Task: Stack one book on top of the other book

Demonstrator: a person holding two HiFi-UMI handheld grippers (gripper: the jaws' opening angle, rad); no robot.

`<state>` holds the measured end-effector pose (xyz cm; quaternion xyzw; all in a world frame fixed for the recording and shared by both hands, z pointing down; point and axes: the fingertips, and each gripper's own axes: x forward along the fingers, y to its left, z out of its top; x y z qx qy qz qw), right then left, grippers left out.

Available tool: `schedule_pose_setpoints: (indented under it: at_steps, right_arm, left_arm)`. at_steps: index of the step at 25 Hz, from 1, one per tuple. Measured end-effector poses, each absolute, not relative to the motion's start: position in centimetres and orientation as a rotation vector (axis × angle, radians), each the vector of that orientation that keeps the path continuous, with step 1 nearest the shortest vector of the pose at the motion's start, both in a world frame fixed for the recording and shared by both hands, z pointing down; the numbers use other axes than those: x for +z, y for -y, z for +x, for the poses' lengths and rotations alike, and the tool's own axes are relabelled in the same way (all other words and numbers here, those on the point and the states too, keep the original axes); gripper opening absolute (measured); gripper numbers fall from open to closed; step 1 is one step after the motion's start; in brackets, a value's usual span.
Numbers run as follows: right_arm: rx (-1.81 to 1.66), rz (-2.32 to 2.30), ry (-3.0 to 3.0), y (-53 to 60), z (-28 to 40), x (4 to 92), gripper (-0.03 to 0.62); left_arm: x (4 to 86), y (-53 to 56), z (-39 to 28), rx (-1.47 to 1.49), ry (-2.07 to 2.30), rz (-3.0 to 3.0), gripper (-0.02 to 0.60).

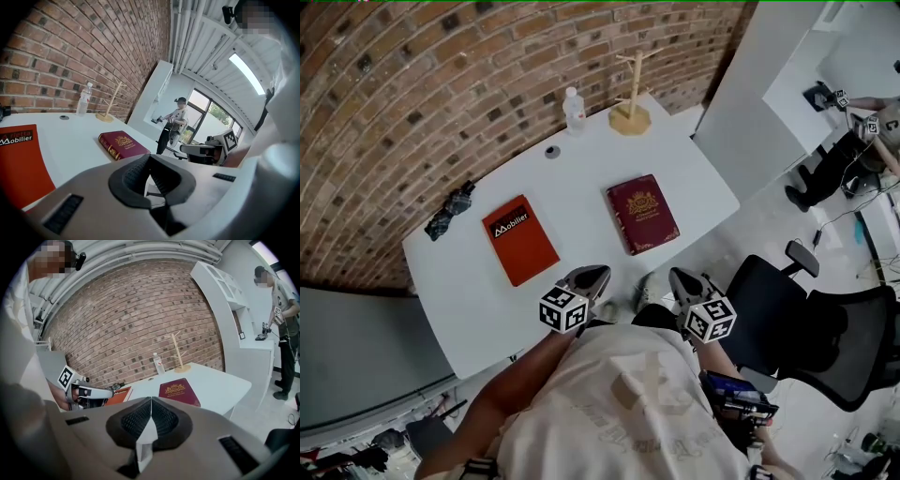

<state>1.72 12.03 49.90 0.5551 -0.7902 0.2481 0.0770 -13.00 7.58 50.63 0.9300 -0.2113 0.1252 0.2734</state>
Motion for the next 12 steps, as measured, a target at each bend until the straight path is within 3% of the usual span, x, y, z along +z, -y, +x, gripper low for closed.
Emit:
schedule_pose_setpoints:
  at_steps: [12]
  right_arm:
    - [0.754, 1.573, 2.423, -7.3, 3.0, 50.3, 0.021]
  left_arm:
    - [50.7, -4.0, -12.2, 0.356, 0.658, 2.473, 0.02]
